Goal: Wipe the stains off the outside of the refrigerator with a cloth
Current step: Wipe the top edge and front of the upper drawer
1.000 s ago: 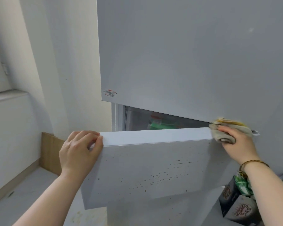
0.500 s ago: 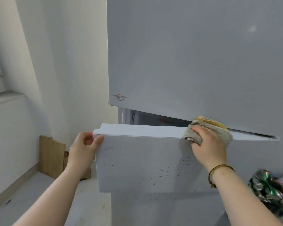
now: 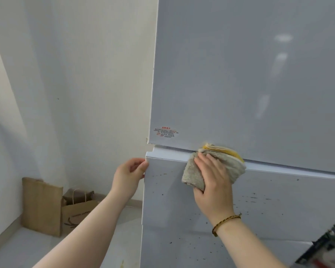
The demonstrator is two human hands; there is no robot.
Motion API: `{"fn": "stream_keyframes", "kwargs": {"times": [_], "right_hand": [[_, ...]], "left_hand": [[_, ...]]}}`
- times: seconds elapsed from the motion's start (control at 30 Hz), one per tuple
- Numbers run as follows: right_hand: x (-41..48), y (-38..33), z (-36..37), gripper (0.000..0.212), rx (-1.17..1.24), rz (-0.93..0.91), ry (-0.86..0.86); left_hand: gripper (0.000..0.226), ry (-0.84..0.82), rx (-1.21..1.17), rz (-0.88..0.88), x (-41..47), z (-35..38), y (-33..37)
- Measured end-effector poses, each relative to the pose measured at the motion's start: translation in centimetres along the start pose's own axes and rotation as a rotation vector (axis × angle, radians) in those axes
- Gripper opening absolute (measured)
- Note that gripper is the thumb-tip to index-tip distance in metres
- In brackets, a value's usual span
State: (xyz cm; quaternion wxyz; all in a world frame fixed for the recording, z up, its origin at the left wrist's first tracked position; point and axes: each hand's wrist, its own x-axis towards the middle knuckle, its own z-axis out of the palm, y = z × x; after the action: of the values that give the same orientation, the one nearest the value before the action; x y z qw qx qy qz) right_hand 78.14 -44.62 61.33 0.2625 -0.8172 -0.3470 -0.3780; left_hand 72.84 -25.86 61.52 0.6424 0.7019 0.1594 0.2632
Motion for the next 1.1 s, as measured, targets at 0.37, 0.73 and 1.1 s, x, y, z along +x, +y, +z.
{"fn": "stream_keyframes", "kwargs": {"times": [0.37, 0.73, 1.1], "right_hand": [[-1.9, 0.0, 3.2, 0.057, 0.043, 0.063, -0.011], [-1.9, -3.1, 8.8, 0.045, 0.045, 0.022, 0.141], [0.6, 1.2, 7.7, 0.037, -0.636, -0.481, 0.260]], "left_hand": [[0.017, -0.139, -0.095, -0.038, 3.8, 0.1, -0.7], [0.020, -0.289, 0.028, -0.077, 4.5, -1.4, 0.1], [0.032, -0.341, 0.087, -0.097, 4.4, -1.7, 0.2]]}}
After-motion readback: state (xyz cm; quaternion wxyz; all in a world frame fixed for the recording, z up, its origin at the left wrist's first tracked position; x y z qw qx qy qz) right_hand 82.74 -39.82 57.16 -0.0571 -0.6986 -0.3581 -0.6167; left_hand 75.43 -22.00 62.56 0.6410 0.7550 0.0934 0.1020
